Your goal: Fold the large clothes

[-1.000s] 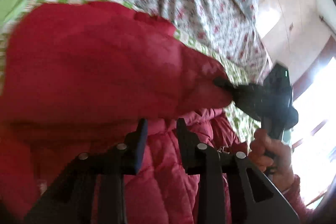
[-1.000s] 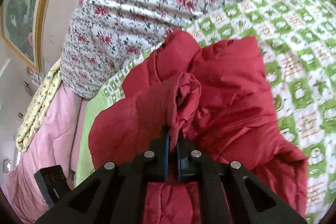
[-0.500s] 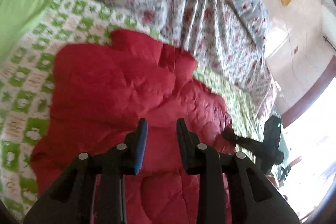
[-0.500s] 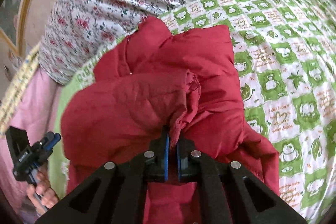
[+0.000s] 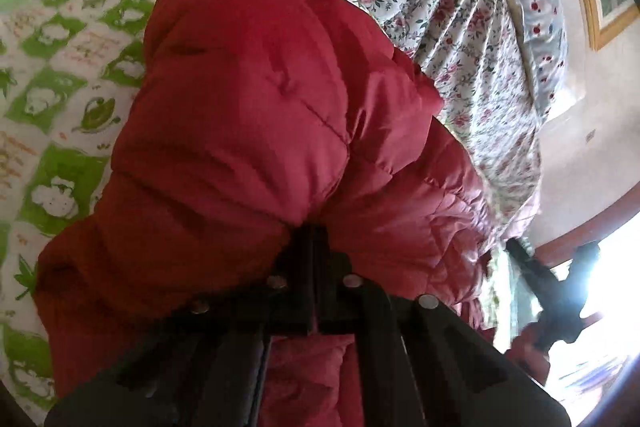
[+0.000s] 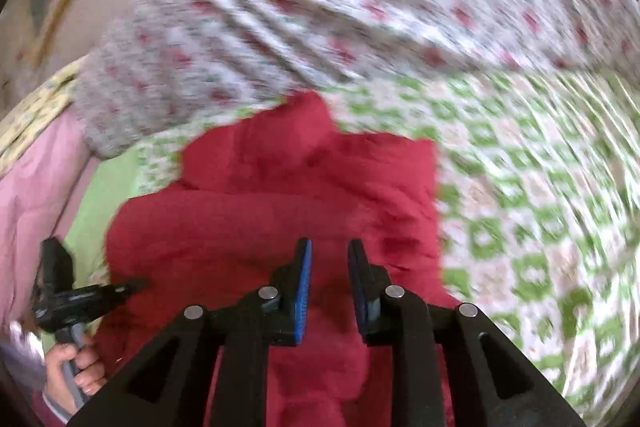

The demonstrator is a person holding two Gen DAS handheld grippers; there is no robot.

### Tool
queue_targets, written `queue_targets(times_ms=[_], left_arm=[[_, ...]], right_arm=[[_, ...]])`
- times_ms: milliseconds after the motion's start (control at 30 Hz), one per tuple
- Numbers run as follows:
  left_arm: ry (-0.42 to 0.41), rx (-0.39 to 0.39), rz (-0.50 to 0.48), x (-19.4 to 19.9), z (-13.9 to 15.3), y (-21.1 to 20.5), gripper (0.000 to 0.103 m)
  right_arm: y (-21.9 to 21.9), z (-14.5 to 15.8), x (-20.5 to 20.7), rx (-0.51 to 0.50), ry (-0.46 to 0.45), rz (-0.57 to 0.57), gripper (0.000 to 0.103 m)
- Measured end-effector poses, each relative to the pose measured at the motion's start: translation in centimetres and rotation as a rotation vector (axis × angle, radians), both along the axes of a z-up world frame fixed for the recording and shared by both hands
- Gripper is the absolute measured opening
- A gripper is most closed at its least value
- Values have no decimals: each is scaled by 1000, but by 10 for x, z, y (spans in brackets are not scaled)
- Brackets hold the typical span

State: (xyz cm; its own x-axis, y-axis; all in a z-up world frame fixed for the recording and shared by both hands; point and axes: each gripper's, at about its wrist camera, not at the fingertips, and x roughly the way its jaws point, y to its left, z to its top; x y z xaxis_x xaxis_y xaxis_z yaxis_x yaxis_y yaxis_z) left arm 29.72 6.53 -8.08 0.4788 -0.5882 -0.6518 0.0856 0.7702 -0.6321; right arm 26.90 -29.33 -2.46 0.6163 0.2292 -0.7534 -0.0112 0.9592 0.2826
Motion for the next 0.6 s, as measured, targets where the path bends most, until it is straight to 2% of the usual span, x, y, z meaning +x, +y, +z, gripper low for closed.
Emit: queue_targets(times_ms=[67,133,267,400,500,600], left_arm=[[-10,25,2,-2,2,-2,2],[-20,58,4,-2,5,-4,2],[-37,109,0,-4,12,-1,2],[-73,158,3,-9,28,-1,2],[-106,215,5,-10,38,-2,2],[-49,213,-23,2,23,-5,2]], right_arm=[[22,-2,7,-24,21,81,20],[38,-19,19,-70,90,118,20],[34,-68,38,-82,226,92,17],[18,-90,45,-29,254,62,15],[21,-93,44,-45,252,61,15],[21,-95,43,-43,245,62,15]])
